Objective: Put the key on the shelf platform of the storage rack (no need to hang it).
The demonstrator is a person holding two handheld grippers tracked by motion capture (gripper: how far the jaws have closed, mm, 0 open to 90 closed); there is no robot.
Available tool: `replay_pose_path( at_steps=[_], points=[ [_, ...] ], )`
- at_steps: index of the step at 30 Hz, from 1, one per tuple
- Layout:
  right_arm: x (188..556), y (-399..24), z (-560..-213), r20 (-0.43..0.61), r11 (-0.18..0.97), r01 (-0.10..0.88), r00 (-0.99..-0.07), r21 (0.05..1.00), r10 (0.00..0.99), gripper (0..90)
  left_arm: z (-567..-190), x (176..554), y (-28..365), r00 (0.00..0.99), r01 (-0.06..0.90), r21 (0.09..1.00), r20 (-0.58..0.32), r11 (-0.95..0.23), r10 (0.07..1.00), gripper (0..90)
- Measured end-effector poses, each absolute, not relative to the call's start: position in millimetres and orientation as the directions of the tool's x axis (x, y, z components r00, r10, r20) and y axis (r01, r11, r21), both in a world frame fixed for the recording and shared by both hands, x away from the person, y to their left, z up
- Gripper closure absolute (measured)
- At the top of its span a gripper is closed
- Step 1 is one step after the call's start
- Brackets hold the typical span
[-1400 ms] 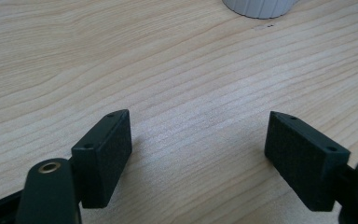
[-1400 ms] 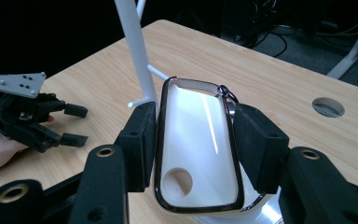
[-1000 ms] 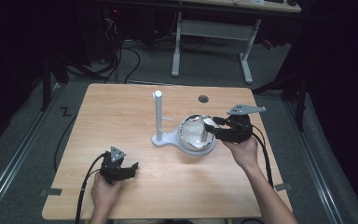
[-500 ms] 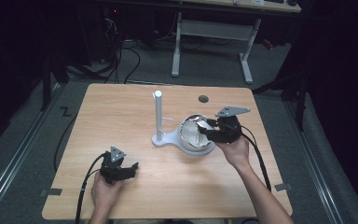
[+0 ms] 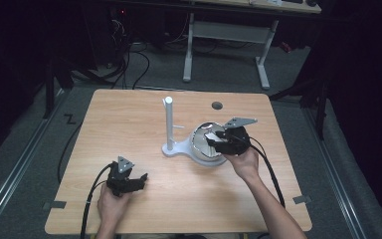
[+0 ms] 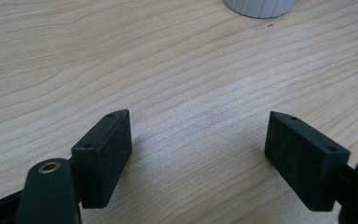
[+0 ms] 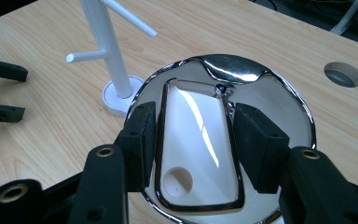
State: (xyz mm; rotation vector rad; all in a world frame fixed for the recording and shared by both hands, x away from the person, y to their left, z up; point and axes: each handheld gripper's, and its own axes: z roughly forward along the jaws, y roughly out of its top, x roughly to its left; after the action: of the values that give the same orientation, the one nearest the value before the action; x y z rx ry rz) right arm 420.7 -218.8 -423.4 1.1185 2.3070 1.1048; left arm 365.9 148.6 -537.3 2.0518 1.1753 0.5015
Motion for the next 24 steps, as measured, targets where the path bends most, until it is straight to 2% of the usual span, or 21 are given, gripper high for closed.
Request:
replay_pose_path(
  at_steps=[24],
  points=[
    [444,-212,-450,0.057,0.383,0.574,-0.603,0.724,0.795,50.4,-537,366,149,0.512,0.584,0.739,-0.014,-0.336,0.859,23.2]
  ],
)
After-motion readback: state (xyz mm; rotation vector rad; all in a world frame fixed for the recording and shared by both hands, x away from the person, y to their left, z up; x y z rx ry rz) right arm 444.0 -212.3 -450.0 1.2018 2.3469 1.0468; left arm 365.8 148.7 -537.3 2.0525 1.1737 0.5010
